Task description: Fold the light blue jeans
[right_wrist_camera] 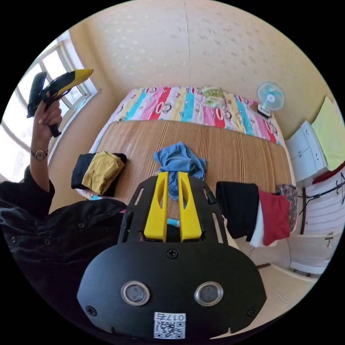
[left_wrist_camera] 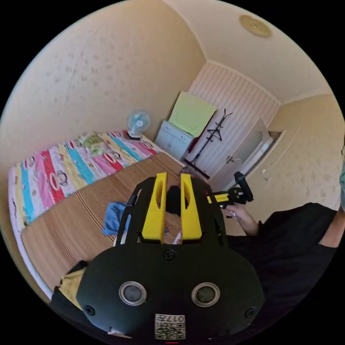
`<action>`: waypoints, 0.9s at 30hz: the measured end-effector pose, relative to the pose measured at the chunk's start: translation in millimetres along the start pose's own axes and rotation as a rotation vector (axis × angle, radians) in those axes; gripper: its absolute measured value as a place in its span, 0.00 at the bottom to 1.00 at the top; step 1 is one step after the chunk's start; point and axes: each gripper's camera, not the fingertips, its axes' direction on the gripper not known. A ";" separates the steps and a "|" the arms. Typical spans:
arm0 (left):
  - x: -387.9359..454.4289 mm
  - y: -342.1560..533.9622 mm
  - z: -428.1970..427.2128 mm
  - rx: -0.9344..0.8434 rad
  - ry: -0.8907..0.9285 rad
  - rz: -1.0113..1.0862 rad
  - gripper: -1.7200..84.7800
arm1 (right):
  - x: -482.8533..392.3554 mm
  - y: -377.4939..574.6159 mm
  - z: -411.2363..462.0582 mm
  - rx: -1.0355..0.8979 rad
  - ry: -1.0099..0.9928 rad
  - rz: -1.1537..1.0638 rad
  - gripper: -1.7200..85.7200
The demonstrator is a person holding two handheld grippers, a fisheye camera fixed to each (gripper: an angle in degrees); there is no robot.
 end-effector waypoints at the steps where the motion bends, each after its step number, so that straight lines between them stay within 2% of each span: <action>1: -24.1 8.2 43.9 -0.080 0.098 -0.073 0.10 | 10.3 -3.1 8.2 -0.042 -0.033 0.022 0.06; 2: -44.6 16.0 88.9 -0.159 0.170 -0.139 0.10 | 31.6 -9.7 26.6 -0.139 -0.110 0.050 0.05; 4: -66.1 25.5 155.0 -0.275 0.213 -0.225 0.10 | 73.2 -22.2 76.8 -0.432 -0.219 0.083 0.03; 5: -73.6 29.2 198.3 -0.361 0.204 -0.256 0.10 | 82.4 -23.5 91.6 -0.515 -0.225 0.081 0.03; 8: -70.0 25.8 295.6 -0.591 0.125 -0.210 0.10 | 134.3 -13.4 168.5 -0.946 -0.105 0.167 0.03; 10: -58.5 15.8 345.5 -0.703 0.056 -0.127 0.10 | 160.8 3.3 195.6 -1.092 -0.053 0.194 0.03; 16: -10.3 -31.4 500.4 -0.965 -0.041 0.240 0.11 | 199.8 23.7 192.1 -0.966 -0.447 0.343 0.03; 18: 5.0 -40.0 549.8 -1.033 -0.045 0.384 0.12 | 209.0 33.1 195.2 -0.968 -0.492 0.381 0.03; 23: 59.5 -20.0 696.0 -1.200 -0.092 0.993 0.15 | 216.2 62.3 210.6 -1.019 -0.562 0.426 0.03; 27: 65.9 25.5 788.1 -1.417 -0.091 1.288 0.18 | 219.6 91.3 225.8 -1.022 -0.667 0.513 0.03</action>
